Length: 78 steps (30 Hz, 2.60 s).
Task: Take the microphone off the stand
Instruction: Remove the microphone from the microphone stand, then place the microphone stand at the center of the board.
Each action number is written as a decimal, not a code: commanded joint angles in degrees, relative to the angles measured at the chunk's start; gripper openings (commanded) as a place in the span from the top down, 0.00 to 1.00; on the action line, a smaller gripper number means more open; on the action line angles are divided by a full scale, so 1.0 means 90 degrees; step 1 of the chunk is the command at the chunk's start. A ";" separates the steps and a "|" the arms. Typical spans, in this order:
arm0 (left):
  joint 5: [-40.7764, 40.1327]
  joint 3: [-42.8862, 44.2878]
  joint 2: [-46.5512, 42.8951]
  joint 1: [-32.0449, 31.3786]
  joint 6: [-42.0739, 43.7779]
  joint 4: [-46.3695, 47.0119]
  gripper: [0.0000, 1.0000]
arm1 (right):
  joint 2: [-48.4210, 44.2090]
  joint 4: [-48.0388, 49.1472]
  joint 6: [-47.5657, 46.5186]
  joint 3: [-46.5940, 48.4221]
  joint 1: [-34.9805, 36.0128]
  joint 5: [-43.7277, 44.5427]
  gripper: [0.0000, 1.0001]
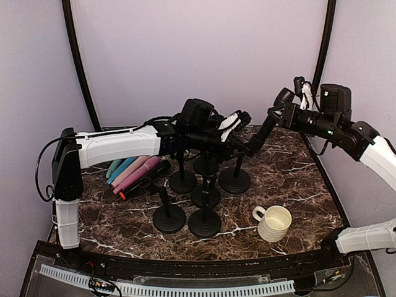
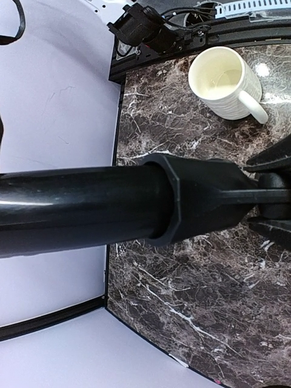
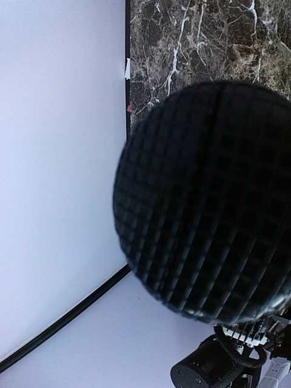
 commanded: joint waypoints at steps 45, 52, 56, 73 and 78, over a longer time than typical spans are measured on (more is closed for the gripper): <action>0.1032 0.1624 0.0827 0.0826 -0.0119 -0.0117 1.00 | -0.0697 0.0697 -0.0179 0.0070 -0.0167 0.1907 1.00; 0.1066 0.1277 0.0948 0.0910 -0.0023 0.0385 1.00 | -0.0729 0.0714 -0.0080 -0.0025 -0.0168 0.1808 1.00; 0.1150 0.1067 0.1018 0.0912 -0.0073 0.0945 1.00 | -0.0747 0.0703 -0.0054 -0.0065 -0.0168 0.1806 1.00; 0.1223 0.1294 0.1287 0.1131 -0.0056 0.0825 1.00 | -0.0798 0.0698 0.0033 -0.0191 -0.0168 0.1730 1.00; 0.1153 0.1528 0.1287 0.1195 -0.0183 0.0753 1.00 | -0.0805 0.0696 0.0099 -0.0254 -0.0170 0.1690 1.00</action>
